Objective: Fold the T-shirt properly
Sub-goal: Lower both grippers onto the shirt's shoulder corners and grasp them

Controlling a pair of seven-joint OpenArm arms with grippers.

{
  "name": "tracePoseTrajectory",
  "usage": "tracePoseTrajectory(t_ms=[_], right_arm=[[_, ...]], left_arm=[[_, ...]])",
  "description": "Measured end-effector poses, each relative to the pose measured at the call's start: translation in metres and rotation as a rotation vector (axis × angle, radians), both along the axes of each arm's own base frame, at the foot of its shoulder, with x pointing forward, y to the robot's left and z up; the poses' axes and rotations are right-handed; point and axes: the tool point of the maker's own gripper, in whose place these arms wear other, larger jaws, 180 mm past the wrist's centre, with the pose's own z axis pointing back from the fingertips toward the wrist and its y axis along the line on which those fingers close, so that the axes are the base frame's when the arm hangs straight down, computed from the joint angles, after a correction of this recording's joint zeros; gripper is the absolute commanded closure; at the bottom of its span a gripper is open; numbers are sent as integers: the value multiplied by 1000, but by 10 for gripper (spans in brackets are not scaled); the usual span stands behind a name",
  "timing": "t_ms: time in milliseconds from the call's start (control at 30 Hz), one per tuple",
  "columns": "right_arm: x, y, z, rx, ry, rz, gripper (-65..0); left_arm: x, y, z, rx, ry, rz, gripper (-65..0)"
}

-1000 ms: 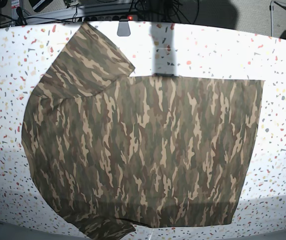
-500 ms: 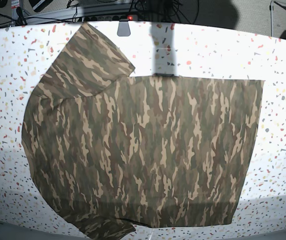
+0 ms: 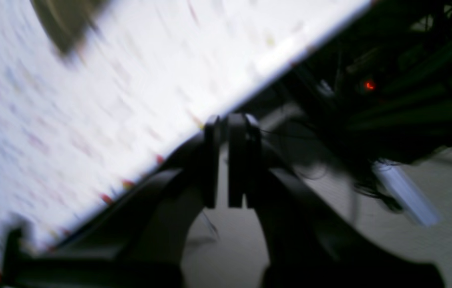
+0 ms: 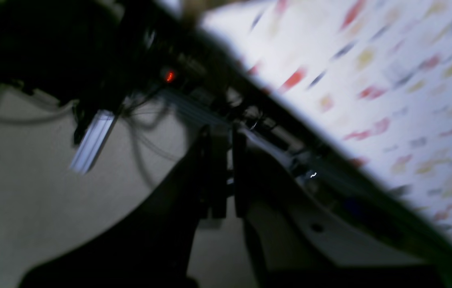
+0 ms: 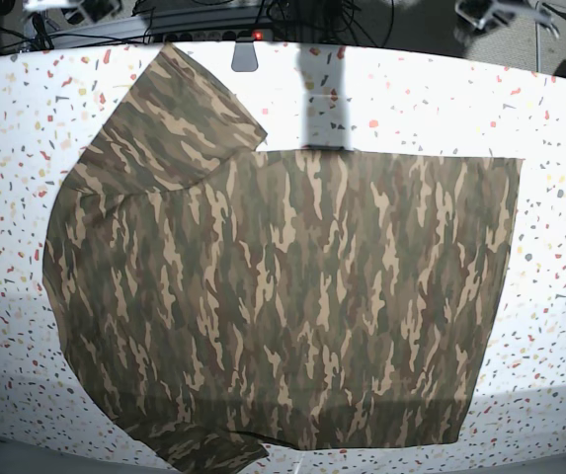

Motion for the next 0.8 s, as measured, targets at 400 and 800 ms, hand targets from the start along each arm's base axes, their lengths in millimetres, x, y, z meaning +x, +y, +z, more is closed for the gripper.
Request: tracePoseTrajectory(t_ms=[400,800], right_arm=[[66,8,39,-81,-247,141,-37],[83,4,38,-170,-258,217,-185]], left_arm=[[73,9,52,194,-233,-295,-145],[116,58,12,247,-229,-241,-166]])
